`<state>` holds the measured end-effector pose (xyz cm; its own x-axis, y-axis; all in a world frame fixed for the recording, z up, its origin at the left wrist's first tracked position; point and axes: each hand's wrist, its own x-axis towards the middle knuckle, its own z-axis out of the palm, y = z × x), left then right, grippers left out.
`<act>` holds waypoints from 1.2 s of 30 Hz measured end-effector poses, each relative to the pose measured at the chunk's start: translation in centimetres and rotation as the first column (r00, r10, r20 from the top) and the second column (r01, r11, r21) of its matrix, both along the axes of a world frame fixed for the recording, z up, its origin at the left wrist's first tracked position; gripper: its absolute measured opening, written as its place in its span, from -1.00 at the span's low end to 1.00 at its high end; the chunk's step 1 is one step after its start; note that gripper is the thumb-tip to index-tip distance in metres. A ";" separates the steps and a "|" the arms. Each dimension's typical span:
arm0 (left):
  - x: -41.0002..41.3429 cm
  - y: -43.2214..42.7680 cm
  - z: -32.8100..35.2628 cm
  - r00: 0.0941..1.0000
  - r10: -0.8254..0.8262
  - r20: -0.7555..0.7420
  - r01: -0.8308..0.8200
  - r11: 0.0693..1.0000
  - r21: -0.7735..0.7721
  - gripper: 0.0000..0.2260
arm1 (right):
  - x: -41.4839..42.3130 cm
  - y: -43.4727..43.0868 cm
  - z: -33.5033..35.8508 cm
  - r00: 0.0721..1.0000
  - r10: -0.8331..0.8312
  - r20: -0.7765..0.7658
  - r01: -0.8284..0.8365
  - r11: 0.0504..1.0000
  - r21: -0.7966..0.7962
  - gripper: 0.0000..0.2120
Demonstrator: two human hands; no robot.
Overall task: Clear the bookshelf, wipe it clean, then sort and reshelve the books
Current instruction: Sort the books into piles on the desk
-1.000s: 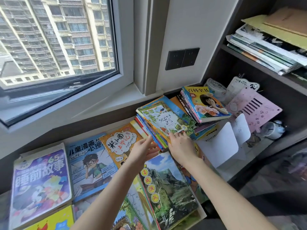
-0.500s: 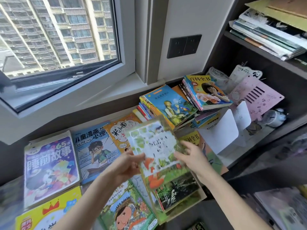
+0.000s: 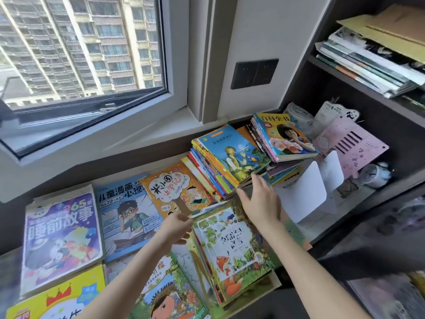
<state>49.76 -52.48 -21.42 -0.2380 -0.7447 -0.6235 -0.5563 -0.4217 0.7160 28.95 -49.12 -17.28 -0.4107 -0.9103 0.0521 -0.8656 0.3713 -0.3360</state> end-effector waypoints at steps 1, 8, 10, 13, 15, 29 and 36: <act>-0.1 -0.4 0.1 1.000 0.016 0.003 -0.016 1.000 -0.017 -0.87 | -0.5 -2.1 0.2 0.999 0.026 -0.040 -0.023 0.998 0.062 -0.26; -0.7 -2.1 1.3 0.992 0.103 -0.077 -0.106 0.993 -0.042 -0.83 | -1.0 -6.0 -2.4 0.909 0.241 -0.340 -0.131 0.939 0.317 -0.34; -0.8 -2.3 1.5 0.989 0.116 -0.093 -0.122 0.991 -0.058 -0.84 | -0.7 -5.0 -2.6 0.885 0.271 -0.379 -0.163 0.942 0.293 -0.45; -1.4 -2.1 2.2 0.969 0.151 -0.198 -0.162 0.986 -0.043 -0.78 | 0.0 -3.0 -2.2 0.838 0.301 -0.456 -0.249 0.953 0.171 -0.70; -2.0 -1.7 3.0 0.925 0.183 -0.334 -0.189 0.982 0.017 -0.73 | 1.7 -0.3 -1.5 0.822 0.351 -0.448 -0.345 0.933 0.097 -0.84; -1.4 2.1 -1.9 0.985 0.144 -0.097 -0.115 0.960 0.256 -0.82 | 2.2 0.2 0.7 0.967 0.235 -0.102 -0.223 0.968 0.116 -0.67; -0.5 3.2 -2.0 0.995 -0.093 -0.023 0.096 0.954 0.285 -0.83 | -0.2 -6.6 -2.3 0.947 0.164 -0.276 -0.045 0.919 0.392 -0.13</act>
<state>49.22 -49.28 -23.38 -0.3053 -0.5099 -0.8043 -0.5975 -0.5551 0.5787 28.75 -55.76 -19.56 -0.3313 -0.9226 -0.1975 -0.9433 0.3197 0.0891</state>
